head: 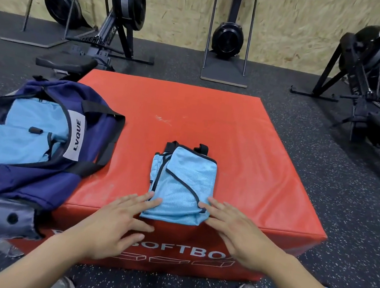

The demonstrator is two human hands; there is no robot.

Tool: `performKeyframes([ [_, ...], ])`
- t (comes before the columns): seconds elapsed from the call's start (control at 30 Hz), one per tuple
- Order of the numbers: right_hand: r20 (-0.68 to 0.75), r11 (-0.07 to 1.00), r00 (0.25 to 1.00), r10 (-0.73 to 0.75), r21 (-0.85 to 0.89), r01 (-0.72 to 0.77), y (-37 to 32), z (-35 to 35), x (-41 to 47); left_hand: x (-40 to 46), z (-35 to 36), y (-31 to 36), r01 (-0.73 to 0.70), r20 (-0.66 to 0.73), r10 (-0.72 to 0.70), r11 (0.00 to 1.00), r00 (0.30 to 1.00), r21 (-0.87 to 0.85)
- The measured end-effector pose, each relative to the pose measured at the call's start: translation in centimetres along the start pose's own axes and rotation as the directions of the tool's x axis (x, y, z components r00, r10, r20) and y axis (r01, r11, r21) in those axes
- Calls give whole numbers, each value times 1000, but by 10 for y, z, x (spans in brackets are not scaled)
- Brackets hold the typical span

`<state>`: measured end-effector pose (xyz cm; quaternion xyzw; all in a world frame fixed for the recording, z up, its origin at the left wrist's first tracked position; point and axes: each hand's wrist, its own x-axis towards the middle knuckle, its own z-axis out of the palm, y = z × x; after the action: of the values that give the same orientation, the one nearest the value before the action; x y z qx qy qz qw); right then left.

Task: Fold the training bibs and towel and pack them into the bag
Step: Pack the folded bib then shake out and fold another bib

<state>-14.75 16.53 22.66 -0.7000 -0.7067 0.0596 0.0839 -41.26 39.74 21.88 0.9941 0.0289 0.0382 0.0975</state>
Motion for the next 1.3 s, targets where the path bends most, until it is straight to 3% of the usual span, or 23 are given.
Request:
performKeyframes([
  [0.1,-17,980,997,72,188,-67,6,5,1,2,0,-3,38,-16,-40,993,999,-114],
  [0.23,-16,854,983,185,497,-152,4,-6,2,6,-3,3,101,-117,-149,935,982,-340],
  [0.37,0,607,937,349,762,-225,-6,-29,1,16,-22,17,111,-177,-258,808,950,-579],
  [0.47,-55,441,891,451,881,-168,-13,-39,4,28,-33,24,77,-205,-321,684,925,-725],
  [0.53,-87,386,871,484,914,-123,-13,-39,8,37,-33,24,59,-211,-330,648,920,-759],
  [0.7,-95,352,816,571,926,-138,-5,-31,23,61,-30,19,73,-178,-361,583,915,-809],
  [0.9,-77,345,753,654,916,-206,2,-22,44,80,-16,9,170,-216,-474,646,854,-744],
  [1.13,-105,478,725,681,813,-331,12,-8,55,82,0,10,313,-215,-551,706,806,-636],
  [1.3,-86,418,715,694,856,-303,5,-14,58,78,-2,12,409,-178,-588,719,789,-562],
])
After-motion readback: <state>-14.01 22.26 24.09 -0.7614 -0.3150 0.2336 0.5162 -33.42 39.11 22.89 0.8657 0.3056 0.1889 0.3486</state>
